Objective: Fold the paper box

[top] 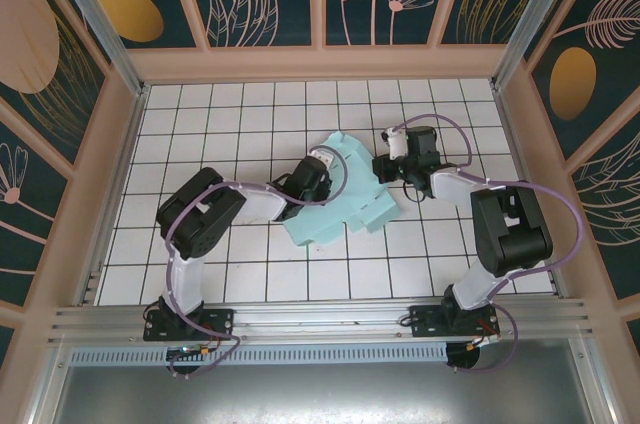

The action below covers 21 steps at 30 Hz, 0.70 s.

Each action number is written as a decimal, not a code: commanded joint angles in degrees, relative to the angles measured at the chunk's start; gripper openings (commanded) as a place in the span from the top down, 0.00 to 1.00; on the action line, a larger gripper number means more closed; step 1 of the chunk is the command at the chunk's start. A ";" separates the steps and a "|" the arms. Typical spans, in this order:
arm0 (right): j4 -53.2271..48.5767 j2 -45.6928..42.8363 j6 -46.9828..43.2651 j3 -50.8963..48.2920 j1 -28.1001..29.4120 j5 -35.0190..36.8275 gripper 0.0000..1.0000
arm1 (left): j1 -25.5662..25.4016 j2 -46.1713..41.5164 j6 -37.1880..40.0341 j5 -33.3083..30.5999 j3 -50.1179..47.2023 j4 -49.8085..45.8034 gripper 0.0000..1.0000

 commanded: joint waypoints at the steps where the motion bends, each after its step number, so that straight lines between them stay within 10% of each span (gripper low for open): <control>1: 1.73 -1.63 -0.84 0.02 0.19 -0.39 0.95 | 0.04 -2.59 -6.41 7.94 -2.31 -3.51 0.82; 13: 2.96 -4.37 -4.50 -2.04 0.96 0.48 0.96 | 5.57 -14.45 -18.46 15.64 -3.15 5.94 0.54; 21: 3.35 -5.50 -6.66 -2.42 2.90 5.47 0.97 | 7.27 -8.63 -15.06 19.26 13.28 -6.98 0.32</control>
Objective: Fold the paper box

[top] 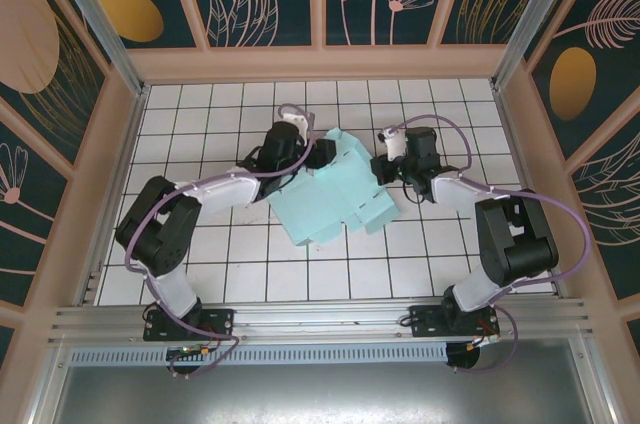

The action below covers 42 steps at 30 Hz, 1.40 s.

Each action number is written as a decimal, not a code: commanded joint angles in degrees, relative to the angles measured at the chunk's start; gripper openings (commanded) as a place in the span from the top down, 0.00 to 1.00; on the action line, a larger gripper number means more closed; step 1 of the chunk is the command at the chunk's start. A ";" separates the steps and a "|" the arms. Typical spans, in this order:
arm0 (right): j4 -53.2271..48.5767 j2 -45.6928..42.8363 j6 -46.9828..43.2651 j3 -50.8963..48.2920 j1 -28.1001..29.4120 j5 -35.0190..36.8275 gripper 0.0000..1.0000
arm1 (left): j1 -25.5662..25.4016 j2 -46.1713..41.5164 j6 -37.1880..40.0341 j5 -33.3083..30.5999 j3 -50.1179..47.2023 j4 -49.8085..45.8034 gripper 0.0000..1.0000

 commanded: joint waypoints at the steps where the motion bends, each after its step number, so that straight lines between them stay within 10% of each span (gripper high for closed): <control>1: 2.30 -1.82 -2.68 -0.82 1.53 5.02 0.97 | -0.27 3.70 1.31 3.03 9.10 -7.32 0.29; 18: 6.52 -3.42 -6.65 -2.82 5.51 11.24 0.97 | 0.26 25.45 9.44 9.34 46.86 -43.41 0.31; 31: 6.18 -2.33 -6.63 -2.35 5.85 12.82 0.97 | 0.33 26.72 8.44 12.51 48.12 -47.30 0.46; 42: 5.68 -0.67 -8.98 -1.15 8.33 17.94 0.97 | 0.26 27.33 -6.89 15.37 47.46 -44.59 0.58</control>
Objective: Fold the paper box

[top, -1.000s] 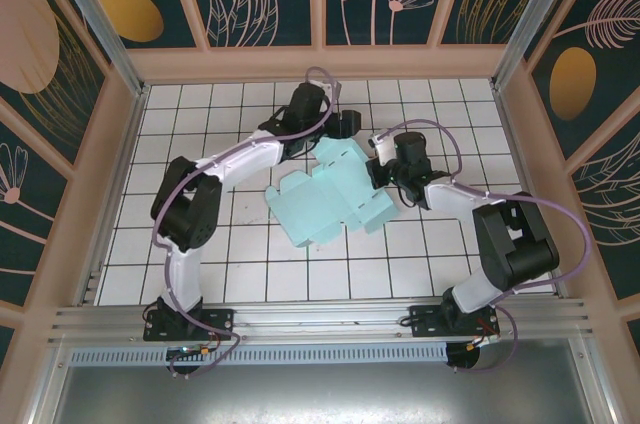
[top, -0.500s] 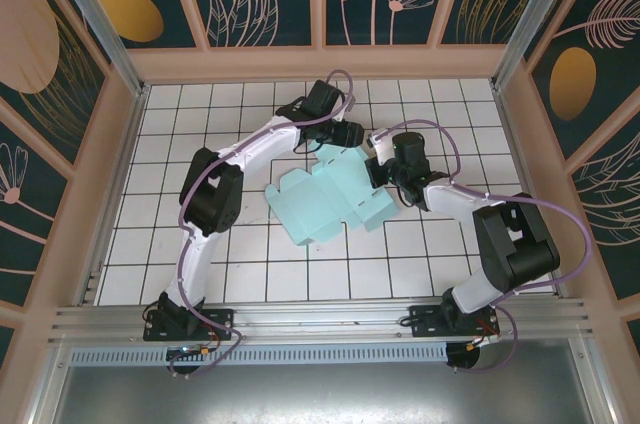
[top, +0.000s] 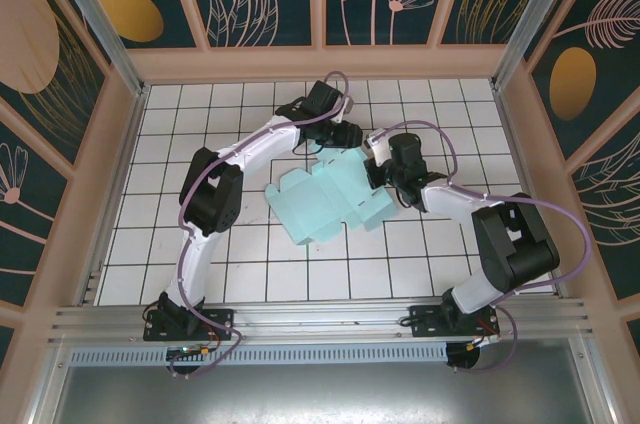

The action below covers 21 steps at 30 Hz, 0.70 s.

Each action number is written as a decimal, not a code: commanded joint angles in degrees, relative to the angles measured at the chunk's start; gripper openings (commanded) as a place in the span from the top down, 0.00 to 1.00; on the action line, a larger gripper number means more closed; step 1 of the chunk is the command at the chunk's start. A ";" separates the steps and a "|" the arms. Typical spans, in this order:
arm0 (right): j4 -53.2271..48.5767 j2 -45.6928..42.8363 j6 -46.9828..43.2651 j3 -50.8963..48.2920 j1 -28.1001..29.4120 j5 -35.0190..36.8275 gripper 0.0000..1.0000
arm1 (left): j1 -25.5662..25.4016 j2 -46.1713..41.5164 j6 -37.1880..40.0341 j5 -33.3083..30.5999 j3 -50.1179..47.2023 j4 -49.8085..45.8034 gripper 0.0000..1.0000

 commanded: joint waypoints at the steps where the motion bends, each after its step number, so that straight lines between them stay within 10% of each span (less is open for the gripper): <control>1: 1.53 0.99 -1.86 0.96 1.10 3.36 0.96 | 0.26 1.23 -6.80 2.38 0.01 1.12 0.58; 21: 2.03 5.03 -6.85 1.27 5.14 13.20 0.90 | 0.32 3.09 -17.75 4.79 -7.15 7.81 0.74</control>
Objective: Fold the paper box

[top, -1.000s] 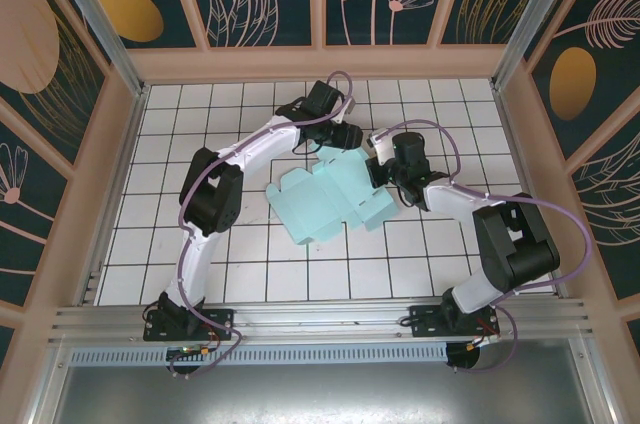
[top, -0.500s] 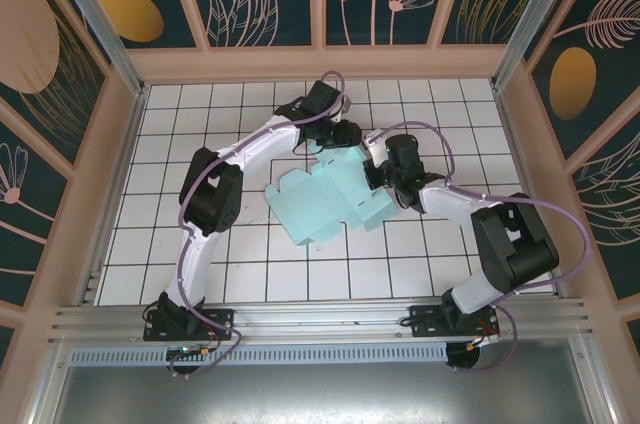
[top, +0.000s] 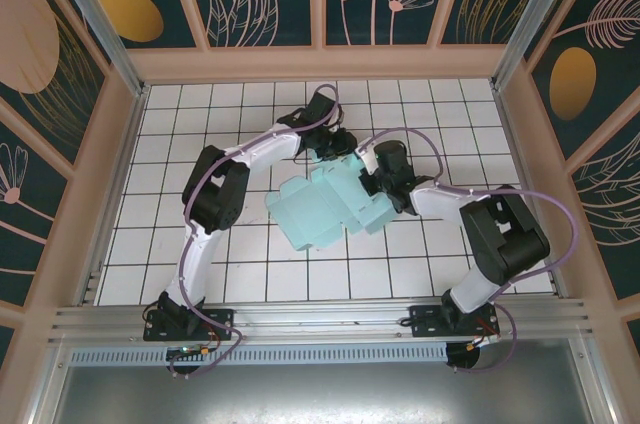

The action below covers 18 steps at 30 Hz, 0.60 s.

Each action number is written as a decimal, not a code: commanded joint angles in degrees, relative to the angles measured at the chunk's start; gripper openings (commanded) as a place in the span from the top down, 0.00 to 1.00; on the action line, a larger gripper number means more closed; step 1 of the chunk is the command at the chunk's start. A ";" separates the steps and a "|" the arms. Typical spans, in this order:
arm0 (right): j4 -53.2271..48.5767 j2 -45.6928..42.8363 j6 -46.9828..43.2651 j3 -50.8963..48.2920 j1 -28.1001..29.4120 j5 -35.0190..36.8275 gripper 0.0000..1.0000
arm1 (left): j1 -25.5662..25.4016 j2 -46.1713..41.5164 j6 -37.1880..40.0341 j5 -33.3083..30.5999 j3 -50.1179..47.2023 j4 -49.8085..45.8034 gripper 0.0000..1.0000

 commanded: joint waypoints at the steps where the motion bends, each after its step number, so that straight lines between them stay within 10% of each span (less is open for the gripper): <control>1: 2.65 1.47 -2.59 1.29 1.04 3.95 0.89 | -0.12 1.25 -2.47 1.67 -1.33 1.48 0.74; 10: 4.18 1.69 -2.27 0.44 1.46 3.74 0.79 | -0.09 2.46 -3.33 1.55 -2.27 1.85 0.77; 18: 3.29 -2.59 1.24 -0.85 -2.10 -6.03 0.40 | -0.11 2.37 -2.69 0.32 -2.42 1.14 0.77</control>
